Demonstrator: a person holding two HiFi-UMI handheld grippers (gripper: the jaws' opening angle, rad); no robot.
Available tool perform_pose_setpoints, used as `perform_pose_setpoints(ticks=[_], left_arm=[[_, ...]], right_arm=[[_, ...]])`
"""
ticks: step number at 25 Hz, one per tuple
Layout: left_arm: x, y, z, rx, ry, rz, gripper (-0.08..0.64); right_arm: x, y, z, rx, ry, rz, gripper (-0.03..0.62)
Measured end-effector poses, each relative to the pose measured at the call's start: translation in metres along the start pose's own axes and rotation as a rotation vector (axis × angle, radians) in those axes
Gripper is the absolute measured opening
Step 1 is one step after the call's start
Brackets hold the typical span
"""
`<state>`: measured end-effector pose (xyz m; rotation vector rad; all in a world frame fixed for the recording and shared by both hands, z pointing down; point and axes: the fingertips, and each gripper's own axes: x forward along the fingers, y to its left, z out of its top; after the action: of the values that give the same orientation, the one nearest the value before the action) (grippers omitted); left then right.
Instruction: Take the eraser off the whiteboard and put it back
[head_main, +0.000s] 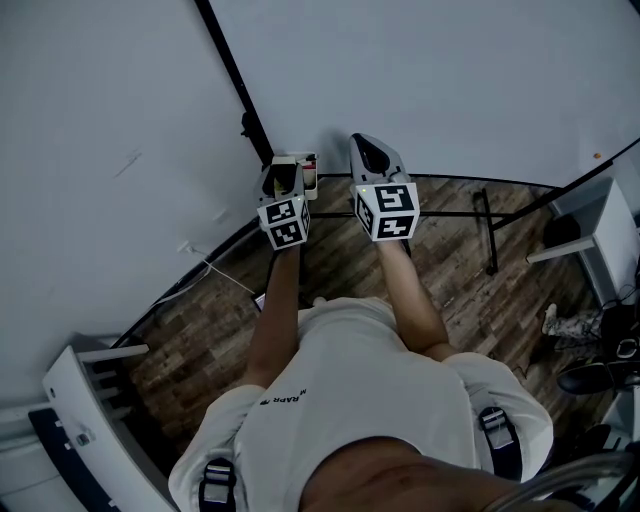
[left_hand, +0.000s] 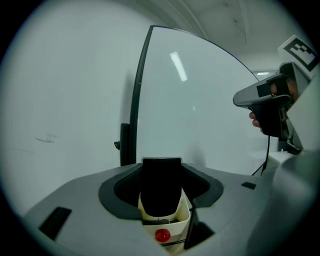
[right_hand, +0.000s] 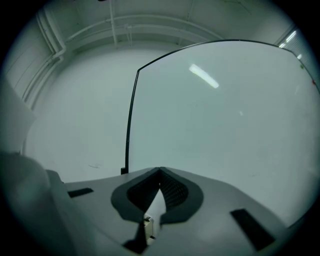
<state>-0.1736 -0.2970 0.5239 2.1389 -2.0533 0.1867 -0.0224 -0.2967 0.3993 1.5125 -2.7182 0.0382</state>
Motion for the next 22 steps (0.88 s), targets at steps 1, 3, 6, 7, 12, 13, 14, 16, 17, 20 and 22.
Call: perform_pose_setpoints(ticks=[1, 3, 6, 7, 12, 13, 14, 16, 17, 20, 22], left_arm=[[-0.002, 0.000, 0.002, 0.003, -0.004, 0.001, 0.233], [-0.005, 0.000, 0.006, 0.001, -0.007, 0.004, 0.233], [-0.008, 0.003, 0.009, -0.006, -0.010, 0.008, 0.233], [-0.009, 0.004, 0.010, -0.001, -0.013, 0.012, 0.233], [-0.014, 0.008, 0.023, 0.010, -0.044, 0.032, 0.233], [-0.015, 0.008, 0.027, -0.002, -0.049, 0.032, 0.233], [-0.016, 0.009, 0.030, -0.007, -0.052, 0.033, 0.233], [-0.019, 0.010, 0.036, 0.003, -0.056, 0.036, 0.233], [-0.020, 0.009, 0.038, 0.012, -0.059, 0.037, 0.233], [-0.023, 0.007, 0.048, 0.012, -0.078, 0.033, 0.234], [-0.025, 0.006, 0.053, 0.007, -0.087, 0.031, 0.233]], right_arm=[[0.000, 0.001, 0.000, 0.000, 0.000, 0.001, 0.012], [0.001, 0.003, 0.000, 0.001, 0.001, 0.003, 0.012], [0.001, 0.005, -0.001, 0.002, -0.001, 0.005, 0.012], [0.001, 0.005, -0.001, 0.002, -0.002, 0.005, 0.012], [0.002, 0.006, 0.000, 0.003, -0.004, 0.003, 0.012], [0.002, 0.006, 0.000, 0.003, -0.006, 0.001, 0.012], [0.002, 0.006, 0.000, 0.004, -0.009, 0.001, 0.012], [0.002, 0.006, 0.000, 0.006, -0.012, 0.000, 0.012], [0.001, 0.006, 0.000, 0.007, -0.013, -0.001, 0.012], [0.000, 0.005, 0.000, 0.008, -0.016, -0.002, 0.012], [0.000, 0.006, 0.000, 0.008, -0.017, -0.001, 0.012]])
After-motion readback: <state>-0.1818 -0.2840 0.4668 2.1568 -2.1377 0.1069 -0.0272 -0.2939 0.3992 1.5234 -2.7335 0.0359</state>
